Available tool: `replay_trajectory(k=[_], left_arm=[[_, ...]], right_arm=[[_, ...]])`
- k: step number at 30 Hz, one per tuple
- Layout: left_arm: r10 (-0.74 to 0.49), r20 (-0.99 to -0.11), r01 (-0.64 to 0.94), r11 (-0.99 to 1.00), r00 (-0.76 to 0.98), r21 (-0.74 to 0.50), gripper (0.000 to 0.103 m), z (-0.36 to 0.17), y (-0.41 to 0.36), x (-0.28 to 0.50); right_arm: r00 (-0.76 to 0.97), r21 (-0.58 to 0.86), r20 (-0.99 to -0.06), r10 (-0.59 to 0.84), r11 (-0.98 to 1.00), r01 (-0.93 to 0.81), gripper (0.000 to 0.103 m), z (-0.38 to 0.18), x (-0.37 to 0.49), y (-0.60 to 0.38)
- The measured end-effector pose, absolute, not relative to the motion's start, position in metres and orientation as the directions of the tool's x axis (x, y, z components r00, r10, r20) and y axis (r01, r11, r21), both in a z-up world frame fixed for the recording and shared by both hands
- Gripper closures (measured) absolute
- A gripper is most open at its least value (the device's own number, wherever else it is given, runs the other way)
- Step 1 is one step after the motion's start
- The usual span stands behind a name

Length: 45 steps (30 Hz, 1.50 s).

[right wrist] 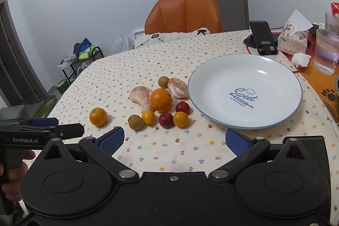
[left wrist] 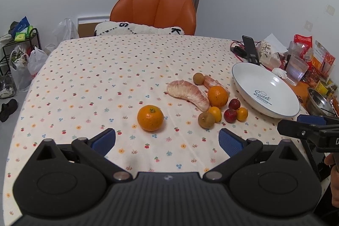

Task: Organize fruits

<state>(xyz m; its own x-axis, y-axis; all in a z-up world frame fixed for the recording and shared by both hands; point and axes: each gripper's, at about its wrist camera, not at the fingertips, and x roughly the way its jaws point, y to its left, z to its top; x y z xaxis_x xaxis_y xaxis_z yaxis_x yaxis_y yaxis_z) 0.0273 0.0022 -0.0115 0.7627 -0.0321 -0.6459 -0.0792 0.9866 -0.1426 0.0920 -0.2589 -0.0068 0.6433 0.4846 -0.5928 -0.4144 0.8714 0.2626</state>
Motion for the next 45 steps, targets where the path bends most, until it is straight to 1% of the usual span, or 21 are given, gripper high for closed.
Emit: replay_trajectory(k=[10, 12, 16, 21, 23, 26, 31, 33, 37, 39, 43, 44, 45], left_arm=[[-0.034, -0.630, -0.071, 0.987, 0.776, -0.141, 0.003, -0.019, 0.000, 0.042], [-0.034, -0.632, -0.073, 0.987, 0.774, -0.142, 0.008, -0.021, 0.000, 0.046], [-0.035, -0.645, -0.080, 0.986, 0.764, -0.148, 0.012, -0.027, 0.002, 0.053], [-0.034, -0.650, -0.087, 0.984, 0.759, -0.153, 0.019, -0.034, 0.004, 0.060], [-0.031, -0.654, -0.092, 0.984, 0.756, -0.153, 0.026, -0.037, 0.006, 0.064], [-0.029, -0.661, -0.101, 0.982, 0.750, -0.157, 0.031, -0.042, 0.009, 0.070], [-0.011, -0.665, -0.122, 0.981, 0.746, -0.153, 0.036, -0.049, 0.013, 0.078], [-0.009, -0.667, -0.125, 0.980, 0.745, -0.153, 0.039, -0.051, 0.015, 0.081], [-0.004, -0.666, -0.126, 0.981, 0.746, -0.147, 0.043, -0.054, 0.015, 0.085], [-0.005, -0.665, -0.124, 0.982, 0.747, -0.146, 0.045, -0.055, 0.016, 0.085], [-0.005, -0.663, -0.122, 0.982, 0.748, -0.145, 0.052, -0.056, 0.017, 0.087], [-0.005, -0.662, -0.121, 0.982, 0.750, -0.145, 0.055, -0.057, 0.017, 0.087], [-0.005, -0.658, -0.120, 0.982, 0.753, -0.145, 0.059, -0.056, 0.017, 0.087]], right_arm=[[0.632, 0.265, -0.610, 0.478, 0.875, -0.405, 0.000, -0.020, 0.106, -0.257], [0.629, 0.265, -0.614, 0.478, 0.875, -0.406, 0.000, -0.023, 0.109, -0.256], [0.619, 0.266, -0.615, 0.489, 0.867, -0.420, 0.002, -0.028, 0.113, -0.253], [0.594, 0.289, -0.625, 0.507, 0.857, -0.427, 0.014, -0.037, 0.122, -0.249], [0.585, 0.300, -0.629, 0.512, 0.854, -0.425, 0.019, -0.041, 0.126, -0.248], [0.582, 0.308, -0.630, 0.515, 0.853, -0.421, 0.025, -0.045, 0.131, -0.246], [0.585, 0.307, -0.628, 0.514, 0.854, -0.420, 0.035, -0.049, 0.139, -0.240], [0.587, 0.304, -0.629, 0.509, 0.856, -0.417, 0.044, -0.051, 0.142, -0.237], [0.592, 0.309, -0.627, 0.507, 0.859, -0.408, 0.052, -0.054, 0.146, -0.234], [0.600, 0.305, -0.623, 0.502, 0.862, -0.405, 0.058, -0.054, 0.147, -0.233], [0.604, 0.295, -0.618, 0.502, 0.861, -0.414, 0.061, -0.055, 0.146, -0.231], [0.603, 0.296, -0.617, 0.505, 0.859, -0.417, 0.066, -0.055, 0.147, -0.230], [0.599, 0.302, -0.618, 0.510, 0.857, -0.418, 0.074, -0.056, 0.147, -0.231]])
